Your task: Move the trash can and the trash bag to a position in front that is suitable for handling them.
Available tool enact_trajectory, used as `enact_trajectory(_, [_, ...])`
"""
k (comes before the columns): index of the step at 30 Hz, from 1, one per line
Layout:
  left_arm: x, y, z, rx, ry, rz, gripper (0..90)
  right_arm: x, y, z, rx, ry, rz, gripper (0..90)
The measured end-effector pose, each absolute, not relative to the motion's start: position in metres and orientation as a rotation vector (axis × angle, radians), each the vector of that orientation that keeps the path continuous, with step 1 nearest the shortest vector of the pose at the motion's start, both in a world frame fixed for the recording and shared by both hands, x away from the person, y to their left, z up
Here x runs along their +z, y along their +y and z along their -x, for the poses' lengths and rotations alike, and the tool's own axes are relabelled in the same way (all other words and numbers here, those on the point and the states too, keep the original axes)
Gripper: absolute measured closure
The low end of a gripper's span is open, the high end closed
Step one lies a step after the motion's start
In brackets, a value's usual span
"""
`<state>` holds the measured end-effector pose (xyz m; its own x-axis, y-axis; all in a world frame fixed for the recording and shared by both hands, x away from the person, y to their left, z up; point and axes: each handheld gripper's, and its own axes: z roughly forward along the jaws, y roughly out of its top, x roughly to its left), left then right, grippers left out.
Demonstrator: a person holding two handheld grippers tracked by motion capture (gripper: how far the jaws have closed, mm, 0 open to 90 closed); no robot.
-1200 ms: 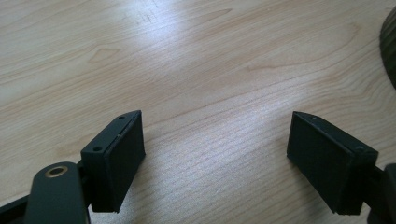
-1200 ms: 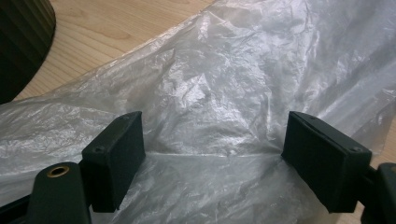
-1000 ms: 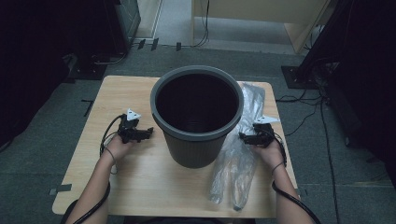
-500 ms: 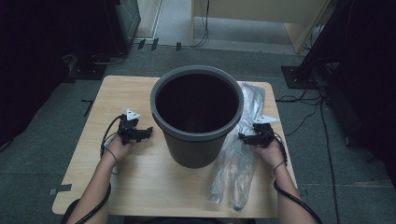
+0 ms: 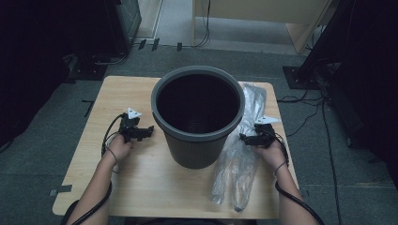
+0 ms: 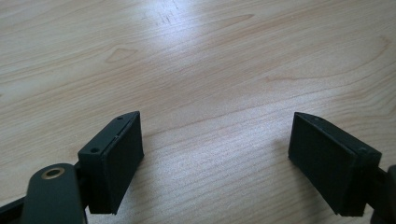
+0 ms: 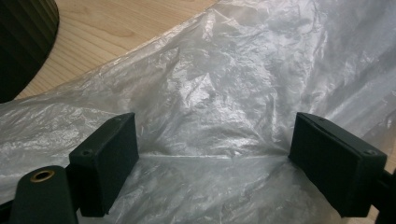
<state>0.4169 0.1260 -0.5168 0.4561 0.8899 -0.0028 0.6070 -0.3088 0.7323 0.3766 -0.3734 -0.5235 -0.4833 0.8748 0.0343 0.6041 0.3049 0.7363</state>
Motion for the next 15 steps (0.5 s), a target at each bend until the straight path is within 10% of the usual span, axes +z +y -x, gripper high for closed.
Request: enact_trajectory(15, [-0.496,0.133,-0.423,0.418,1.193,-2.122,17.6,-0.524,-0.373,-0.377,0.996,2.204,-1.321,14.5])
